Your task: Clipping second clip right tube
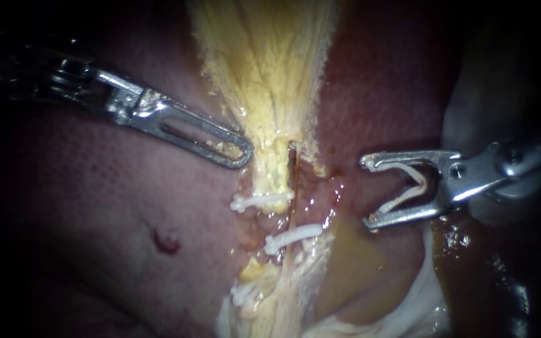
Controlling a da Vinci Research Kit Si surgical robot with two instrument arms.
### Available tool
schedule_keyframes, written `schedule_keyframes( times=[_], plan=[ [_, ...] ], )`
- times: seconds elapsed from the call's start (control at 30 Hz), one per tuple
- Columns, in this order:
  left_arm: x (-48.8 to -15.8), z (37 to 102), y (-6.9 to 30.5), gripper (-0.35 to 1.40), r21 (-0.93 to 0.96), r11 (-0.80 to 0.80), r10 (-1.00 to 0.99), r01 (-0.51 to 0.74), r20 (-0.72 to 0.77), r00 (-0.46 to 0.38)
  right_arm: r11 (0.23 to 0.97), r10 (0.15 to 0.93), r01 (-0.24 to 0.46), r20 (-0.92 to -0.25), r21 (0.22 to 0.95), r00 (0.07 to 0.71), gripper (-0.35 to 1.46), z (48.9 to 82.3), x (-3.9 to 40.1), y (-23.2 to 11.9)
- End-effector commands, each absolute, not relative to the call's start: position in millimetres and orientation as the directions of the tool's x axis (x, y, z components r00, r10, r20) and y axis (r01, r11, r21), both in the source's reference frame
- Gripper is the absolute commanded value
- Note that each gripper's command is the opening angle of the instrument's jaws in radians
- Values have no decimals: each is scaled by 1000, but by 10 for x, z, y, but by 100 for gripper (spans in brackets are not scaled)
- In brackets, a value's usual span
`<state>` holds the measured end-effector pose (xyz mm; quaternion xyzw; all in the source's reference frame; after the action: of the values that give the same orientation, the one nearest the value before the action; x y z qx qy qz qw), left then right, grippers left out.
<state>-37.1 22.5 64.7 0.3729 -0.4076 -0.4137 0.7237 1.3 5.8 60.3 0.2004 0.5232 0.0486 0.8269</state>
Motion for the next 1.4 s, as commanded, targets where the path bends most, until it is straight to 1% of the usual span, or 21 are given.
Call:
schedule_keyframes(
  times=[0.03,0.2,0.6,0.77,0.97,1.03,1.2,1.3,1.4],
  plan=[
    [-370,645,225,-35,877,379,-903,294,281,326,915,290,129,-846,382,448,50,603,13,58],
    [-361,635,229,-35,881,375,-903,288,277,329,915,291,128,-845,382,448,50,603,13,59],
    [-314,580,258,-35,878,363,-916,312,276,291,915,289,129,-844,382,451,50,603,13,59],
    [-311,578,259,-35,878,363,-917,314,276,289,914,291,130,-845,384,448,50,604,15,59],
    [-311,579,258,-35,877,363,-917,314,276,288,909,298,139,-845,394,443,50,608,28,57],
    [-312,579,258,-35,877,363,-917,314,276,288,893,336,130,-831,431,444,50,612,35,55],
    [-312,580,257,-35,877,363,-917,315,276,288,858,401,120,-798,500,450,50,629,53,43],
    [-312,580,257,-35,877,363,-917,315,276,288,820,459,113,-763,561,455,50,646,67,34],
    [-312,580,257,-35,877,363,-917,315,277,288,788,507,101,-734,607,452,50,660,78,26]
  ],
)
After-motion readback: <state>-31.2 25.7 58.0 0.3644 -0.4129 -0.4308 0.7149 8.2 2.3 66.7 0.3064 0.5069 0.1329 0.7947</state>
